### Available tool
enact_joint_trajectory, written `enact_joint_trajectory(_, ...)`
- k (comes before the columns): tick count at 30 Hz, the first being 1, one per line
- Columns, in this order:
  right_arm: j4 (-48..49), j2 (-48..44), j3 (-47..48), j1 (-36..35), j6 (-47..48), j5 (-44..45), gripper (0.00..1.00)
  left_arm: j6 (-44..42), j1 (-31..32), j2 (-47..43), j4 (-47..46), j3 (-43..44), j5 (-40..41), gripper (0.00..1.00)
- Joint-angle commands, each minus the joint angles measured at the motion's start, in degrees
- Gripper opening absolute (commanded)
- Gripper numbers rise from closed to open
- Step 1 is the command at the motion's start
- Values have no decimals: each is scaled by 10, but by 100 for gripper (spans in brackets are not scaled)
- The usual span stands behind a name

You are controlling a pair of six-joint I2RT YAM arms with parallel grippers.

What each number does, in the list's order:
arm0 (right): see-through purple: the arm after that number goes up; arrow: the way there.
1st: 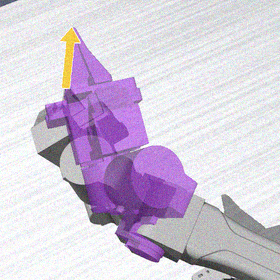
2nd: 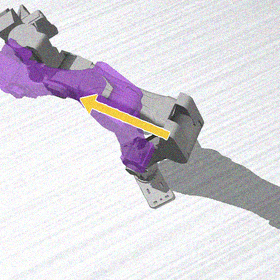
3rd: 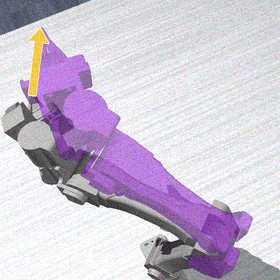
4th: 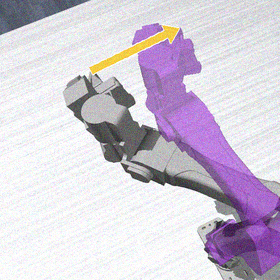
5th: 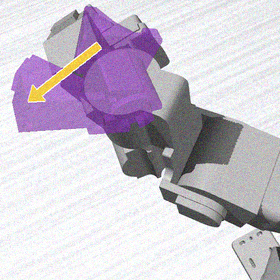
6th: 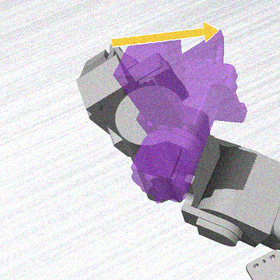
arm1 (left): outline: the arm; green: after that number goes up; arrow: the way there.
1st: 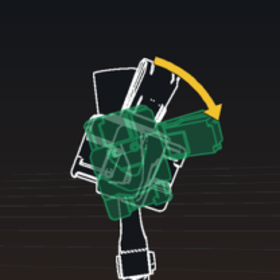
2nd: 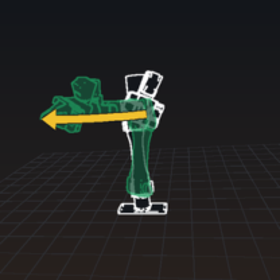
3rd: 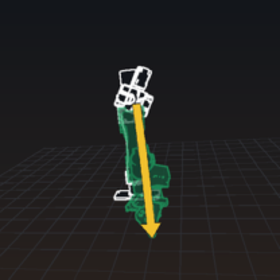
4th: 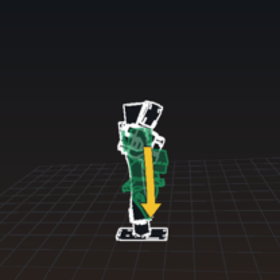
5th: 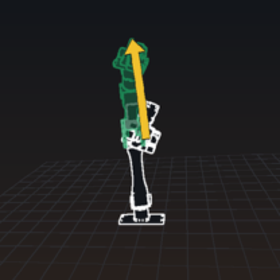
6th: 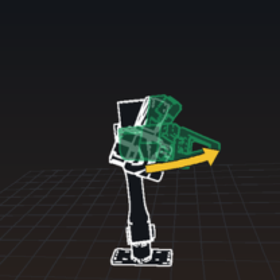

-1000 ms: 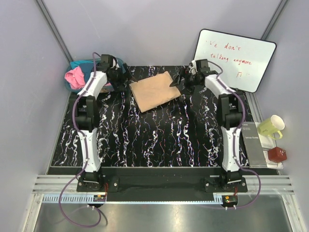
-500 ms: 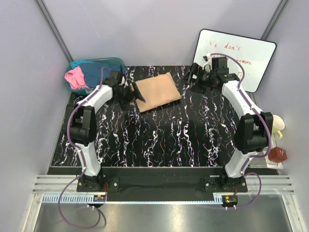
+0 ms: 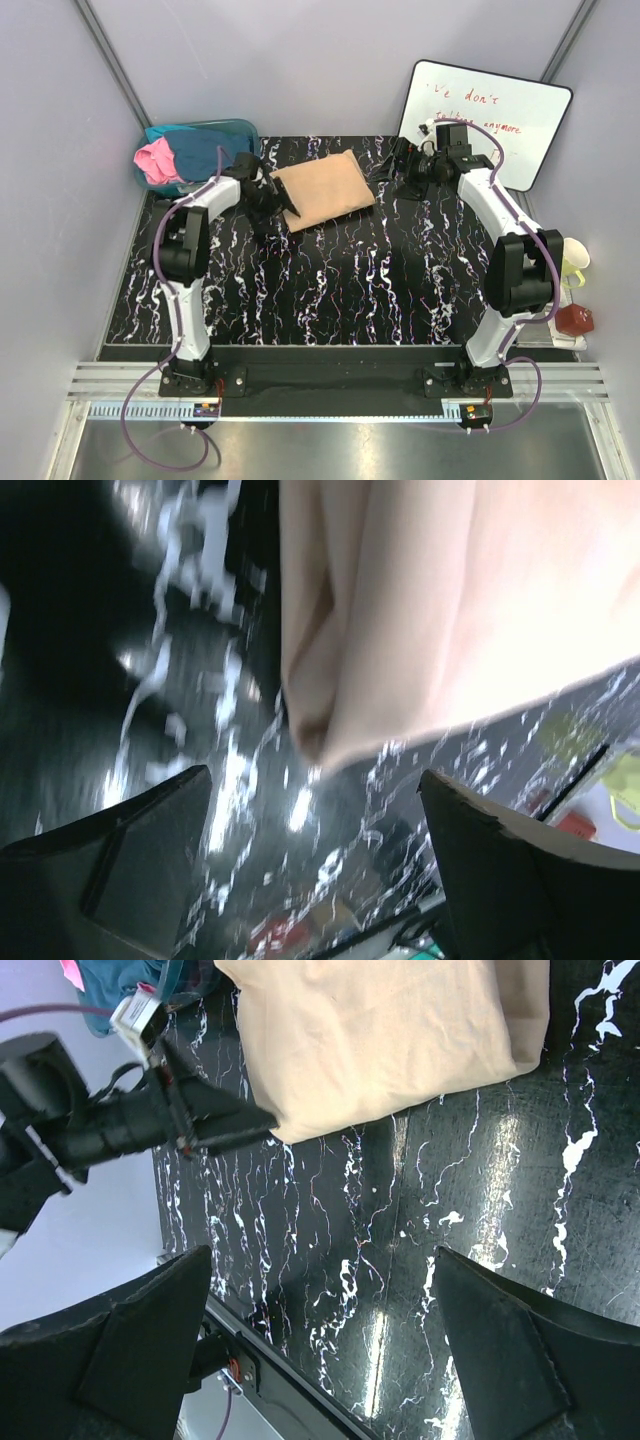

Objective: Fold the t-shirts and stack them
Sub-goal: Put the neatly folded tshirt into the corner of the board with the left arm

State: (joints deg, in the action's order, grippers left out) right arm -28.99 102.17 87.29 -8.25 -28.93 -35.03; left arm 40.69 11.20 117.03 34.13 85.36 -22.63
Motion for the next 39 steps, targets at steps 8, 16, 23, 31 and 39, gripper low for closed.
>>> enact_joint_trajectory(8, -8, -16, 5, 12, -5, 6, 100, 19, 18, 149, -5, 157, -2, 0)
enact_joint_trajectory(16, -27, -23, 11, 24, 5, 7, 100, -34, 19, 53, 21, 75, 41, 0)
enact_joint_trajectory(23, -30, -30, -5, 25, 10, -5, 100, -111, -8, -72, 96, -66, 81, 0)
enact_joint_trajectory(31, -33, -24, -5, 25, 14, -26, 100, -131, -86, -215, 206, -179, 204, 0)
enact_joint_trajectory(39, -34, -17, -3, 25, 18, -38, 100, -149, -146, -304, 281, -188, 276, 99)
